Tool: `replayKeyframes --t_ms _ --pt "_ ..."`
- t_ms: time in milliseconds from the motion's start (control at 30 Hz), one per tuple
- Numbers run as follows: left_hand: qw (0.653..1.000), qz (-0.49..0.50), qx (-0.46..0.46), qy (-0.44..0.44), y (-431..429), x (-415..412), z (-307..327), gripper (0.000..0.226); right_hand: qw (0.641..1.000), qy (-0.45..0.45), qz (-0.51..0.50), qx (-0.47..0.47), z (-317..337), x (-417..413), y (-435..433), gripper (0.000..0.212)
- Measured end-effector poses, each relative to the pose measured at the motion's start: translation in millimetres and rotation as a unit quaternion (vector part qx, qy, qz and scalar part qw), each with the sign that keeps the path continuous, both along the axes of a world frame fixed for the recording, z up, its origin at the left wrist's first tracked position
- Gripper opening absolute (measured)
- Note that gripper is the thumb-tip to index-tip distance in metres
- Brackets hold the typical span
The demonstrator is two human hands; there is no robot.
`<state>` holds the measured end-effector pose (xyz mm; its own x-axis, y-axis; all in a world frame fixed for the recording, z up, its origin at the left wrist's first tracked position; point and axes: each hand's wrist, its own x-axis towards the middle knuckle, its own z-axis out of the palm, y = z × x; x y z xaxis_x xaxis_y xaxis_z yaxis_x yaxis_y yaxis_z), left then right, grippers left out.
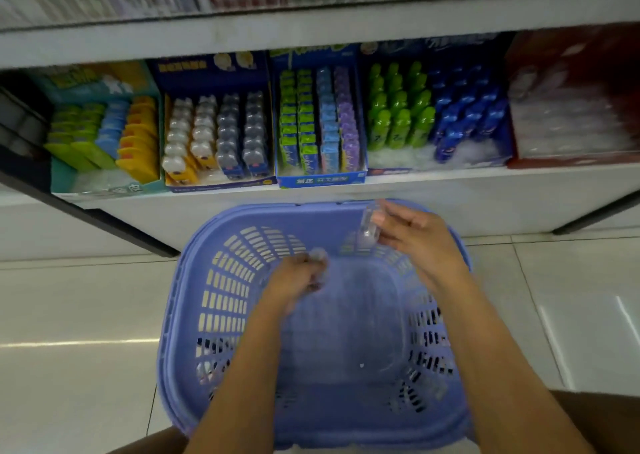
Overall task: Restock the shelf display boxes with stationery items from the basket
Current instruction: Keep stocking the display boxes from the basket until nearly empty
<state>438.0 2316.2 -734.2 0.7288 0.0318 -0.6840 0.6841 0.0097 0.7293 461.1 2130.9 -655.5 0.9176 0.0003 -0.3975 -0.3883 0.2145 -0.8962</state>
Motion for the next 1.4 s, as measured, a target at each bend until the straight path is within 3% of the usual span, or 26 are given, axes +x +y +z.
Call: replayKeyframes --t_ms 67,167,300,433,533,633,700,733,800,900,967,1200,1400 --pt "0.993 -0.004 -0.113 -0.033 -27 8 42 0.015 0.997 -0.037 -0.063 0.034 19 1 -23 0.026" --pt "0.984 -0.075 -0.115 -0.112 -69 23 98 0.011 0.981 -0.113 -0.157 0.03 45 9 -71 0.02" --pt "0.967 -0.129 -0.05 -0.214 -124 47 143 0.004 0.929 -0.18 -0.285 -0.154 69 40 -150 0.017" --pt "0.961 -0.121 -0.003 -0.248 -169 65 162 0.012 0.87 -0.182 -0.341 -0.306 75 92 -211 0.034" --pt "0.959 -0.094 -0.026 -0.268 -190 73 161 0.021 0.852 -0.175 -0.31 -0.385 72 134 -233 0.034" --pt "0.963 -0.097 -0.039 -0.249 -203 79 157 0.011 0.833 -0.152 -0.238 -0.475 64 167 -243 0.032" --pt "0.965 -0.105 -0.028 -0.237 -207 82 153 0.024 0.805 -0.133 -0.183 -0.549 57 179 -245 0.027" --pt "0.966 -0.11 -0.019 -0.232 -209 83 151 0.028 0.803 -0.137 -0.172 -0.554 54 183 -246 0.02" --pt "0.967 -0.114 -0.005 -0.228 -212 85 149 0.031 0.834 -0.16 -0.167 -0.5 52 187 -248 0.01" --pt "0.963 -0.12 0.008 -0.241 -215 89 148 0.023 0.873 -0.186 -0.17 -0.417 49 189 -251 0.022" --pt "0.959 -0.125 0.014 -0.254 -218 90 148 0.023 0.874 -0.185 -0.157 -0.421 48 187 -252 0.012" --pt "0.927 -0.178 0.081 -0.32 -225 92 151 0.008 0.818 -0.168 -0.149 -0.529 44 183 -253 0.026" --pt "0.936 -0.178 0.035 -0.303 -229 93 154 0.011 0.734 -0.122 -0.102 -0.661 39 200 -243 0.042"
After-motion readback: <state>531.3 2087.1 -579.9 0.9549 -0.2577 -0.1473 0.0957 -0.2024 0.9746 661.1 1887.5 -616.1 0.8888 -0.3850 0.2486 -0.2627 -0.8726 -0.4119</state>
